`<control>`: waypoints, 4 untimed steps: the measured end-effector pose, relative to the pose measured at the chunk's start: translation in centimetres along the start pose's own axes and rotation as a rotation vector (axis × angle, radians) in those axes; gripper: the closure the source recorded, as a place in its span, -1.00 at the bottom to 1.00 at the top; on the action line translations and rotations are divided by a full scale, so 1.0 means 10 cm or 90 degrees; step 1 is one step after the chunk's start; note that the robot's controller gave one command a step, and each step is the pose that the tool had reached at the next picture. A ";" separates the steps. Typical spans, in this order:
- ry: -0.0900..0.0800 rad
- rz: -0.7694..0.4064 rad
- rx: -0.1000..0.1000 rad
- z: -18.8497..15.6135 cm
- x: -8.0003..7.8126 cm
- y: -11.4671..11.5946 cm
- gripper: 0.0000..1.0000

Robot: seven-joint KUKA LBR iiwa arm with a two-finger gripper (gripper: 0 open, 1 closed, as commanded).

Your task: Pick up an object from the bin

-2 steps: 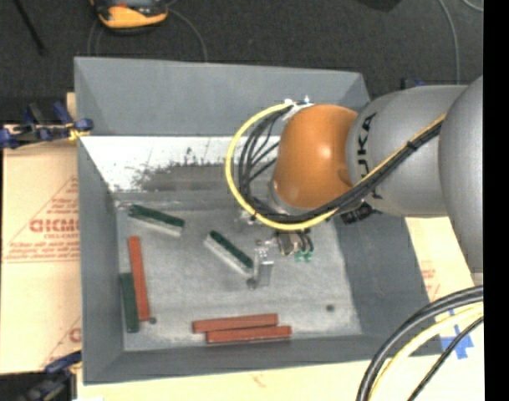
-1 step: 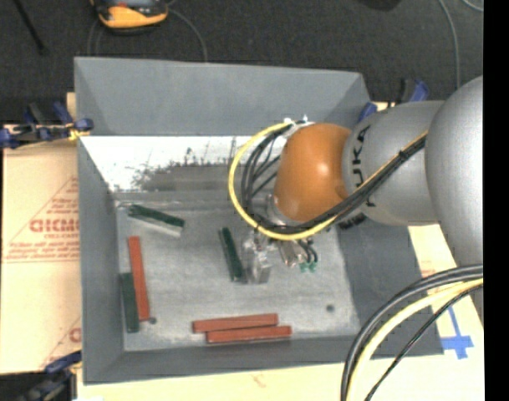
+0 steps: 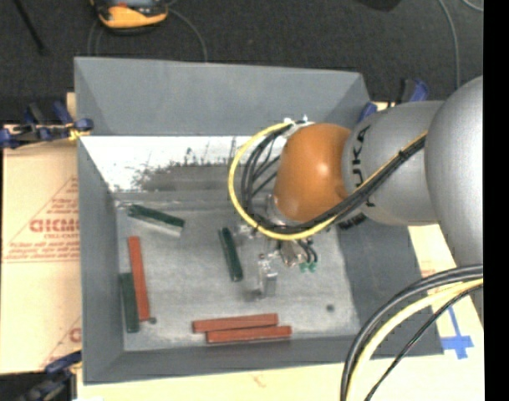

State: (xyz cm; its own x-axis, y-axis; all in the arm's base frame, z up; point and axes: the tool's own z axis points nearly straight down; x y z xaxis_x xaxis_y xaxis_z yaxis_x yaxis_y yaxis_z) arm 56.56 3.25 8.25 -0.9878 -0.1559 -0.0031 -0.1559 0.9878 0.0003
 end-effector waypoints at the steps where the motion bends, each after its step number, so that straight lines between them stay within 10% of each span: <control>1: 0.000 0.000 0.000 0.00 0.00 0.00 -1.00; 2: 0.000 -0.016 0.001 -0.07 -0.23 0.22 -1.00; 3: -0.002 -0.104 0.000 -0.10 -0.29 0.49 1.00; 4: -0.002 -0.102 -0.001 -0.10 -0.29 0.49 -1.00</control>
Offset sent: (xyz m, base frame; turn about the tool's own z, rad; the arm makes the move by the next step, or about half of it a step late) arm 0.0280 0.0396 0.0094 -0.0360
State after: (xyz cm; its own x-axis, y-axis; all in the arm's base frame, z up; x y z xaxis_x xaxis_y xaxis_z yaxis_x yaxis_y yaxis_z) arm 58.65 8.55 9.22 -0.9501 -0.3118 -0.0057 -0.3118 0.9502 0.0009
